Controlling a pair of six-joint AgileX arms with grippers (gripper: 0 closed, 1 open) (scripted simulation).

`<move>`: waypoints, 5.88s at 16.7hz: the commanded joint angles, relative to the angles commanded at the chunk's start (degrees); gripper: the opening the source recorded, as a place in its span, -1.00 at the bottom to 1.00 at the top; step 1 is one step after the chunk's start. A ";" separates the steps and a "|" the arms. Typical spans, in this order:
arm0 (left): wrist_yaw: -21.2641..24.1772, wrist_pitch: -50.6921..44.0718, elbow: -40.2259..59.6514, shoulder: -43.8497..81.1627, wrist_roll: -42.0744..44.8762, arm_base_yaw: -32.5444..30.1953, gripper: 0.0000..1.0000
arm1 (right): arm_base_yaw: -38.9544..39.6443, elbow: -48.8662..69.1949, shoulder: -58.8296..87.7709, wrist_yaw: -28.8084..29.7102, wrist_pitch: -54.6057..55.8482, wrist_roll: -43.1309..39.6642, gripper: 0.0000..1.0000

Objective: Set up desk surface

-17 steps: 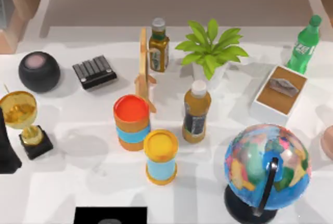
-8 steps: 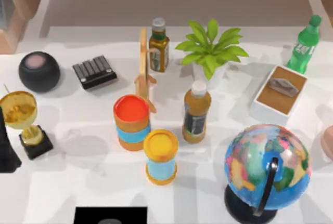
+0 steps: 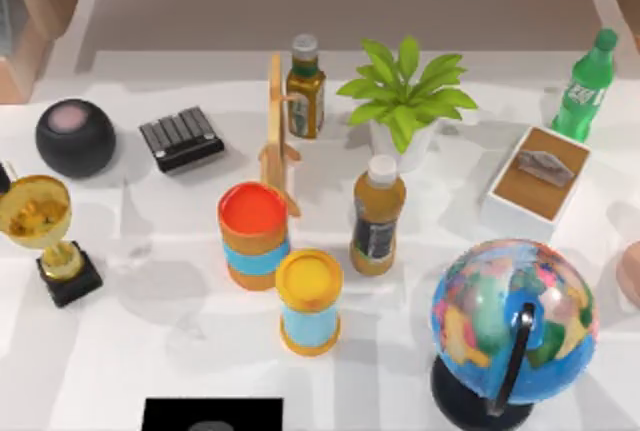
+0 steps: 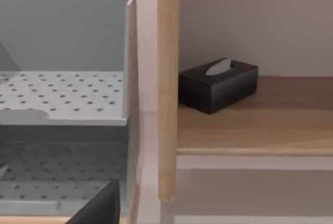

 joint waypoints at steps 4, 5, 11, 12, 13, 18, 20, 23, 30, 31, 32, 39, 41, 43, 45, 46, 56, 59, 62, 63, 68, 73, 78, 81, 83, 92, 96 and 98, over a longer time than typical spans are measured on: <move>-5.74 -1.41 23.06 21.46 0.21 -5.98 1.00 | 0.00 0.00 0.00 0.00 0.00 0.00 1.00; -7.25 -1.79 29.27 27.20 0.27 -7.57 1.00 | 0.00 0.00 0.00 0.00 0.00 0.00 1.00; -15.91 -3.95 65.29 60.94 0.54 -16.74 1.00 | 0.00 0.00 0.00 0.00 0.00 0.00 1.00; -17.16 -4.25 70.57 65.90 0.56 -18.09 1.00 | 0.00 0.00 0.00 0.00 0.00 0.00 1.00; -18.33 -4.53 75.54 70.52 0.58 -19.34 1.00 | 0.00 0.00 0.00 0.00 0.00 0.00 1.00; -22.62 -5.46 93.98 87.23 0.55 -24.04 1.00 | 0.00 0.00 0.00 0.00 0.00 0.00 1.00; -23.46 -5.62 97.41 90.34 0.52 -24.98 1.00 | 0.00 0.00 0.00 0.00 0.00 0.00 1.00; -23.72 -5.66 98.44 91.25 0.51 -25.27 1.00 | 0.00 0.00 0.00 0.00 0.00 0.00 1.00; -23.14 -6.83 101.70 93.36 0.47 -24.75 1.00 | 0.00 0.00 0.00 0.00 0.00 0.00 1.00; -22.96 -7.39 103.22 94.33 0.46 -24.57 1.00 | 0.00 0.00 0.00 0.00 0.00 0.00 1.00; -22.78 -7.95 104.70 95.27 0.45 -24.39 1.00 | 0.00 0.00 0.00 0.00 0.00 0.00 1.00; -22.39 -9.01 107.48 97.00 0.42 -24.02 0.85 | 0.00 0.00 0.00 0.00 0.00 0.00 1.00; -22.39 -9.01 107.48 97.00 0.42 -24.02 0.55 | 0.00 0.00 0.00 0.00 0.00 0.00 1.00; -22.39 -9.01 107.48 97.00 0.42 -24.02 0.25 | 0.00 0.00 0.00 0.00 0.00 0.00 1.00; -22.39 -9.01 107.48 97.00 0.42 -24.02 -0.06 | 0.00 0.00 0.00 0.00 0.00 0.00 1.00; -22.39 -9.01 107.48 97.00 0.42 -24.02 -0.21 | 0.00 0.00 0.00 0.00 0.00 0.00 1.00; -22.39 -9.01 107.48 97.00 0.42 -24.02 -1.00 | 0.00 0.00 0.00 0.00 0.00 0.00 1.00; -22.39 -9.01 107.48 97.00 0.42 -24.02 -1.00 | 0.00 0.00 0.00 0.00 0.00 0.00 1.00; -22.90 -8.80 106.57 96.02 0.53 -24.51 -1.00 | 0.00 0.00 0.00 0.00 0.00 0.00 1.00; -23.26 -8.65 105.37 94.84 0.55 -24.85 -1.00 | 0.00 0.00 0.00 0.00 0.00 0.00 1.00; -24.96 -7.92 97.75 88.33 0.64 -26.73 -1.00 | 0.00 0.00 0.00 0.00 0.00 0.00 1.00; -25.09 -7.89 97.80 88.31 0.73 -26.55 -1.00 | 0.00 0.00 0.00 0.00 0.00 0.00 1.00; -22.40 -3.86 96.88 84.31 6.43 -19.75 -1.00 | 0.00 0.00 0.00 0.00 0.00 0.00 1.00; -19.16 0.42 94.03 81.07 14.09 -10.36 -1.00 | 0.00 0.00 0.00 0.00 0.00 0.00 1.00; -16.29 3.59 90.68 79.34 20.50 -2.79 -1.00 | 0.00 0.00 0.00 0.00 0.00 0.00 1.00; 1.62 17.23 62.05 79.00 54.73 32.62 -1.00 | 0.00 0.00 0.00 0.00 0.00 0.00 1.00; 11.11 22.98 47.14 80.97 69.82 43.69 -1.00 | 0.00 0.00 0.00 0.00 0.00 0.00 1.00; 16.01 25.88 40.51 81.83 76.74 46.98 -1.00 | 0.00 0.00 0.00 0.00 0.00 0.00 1.00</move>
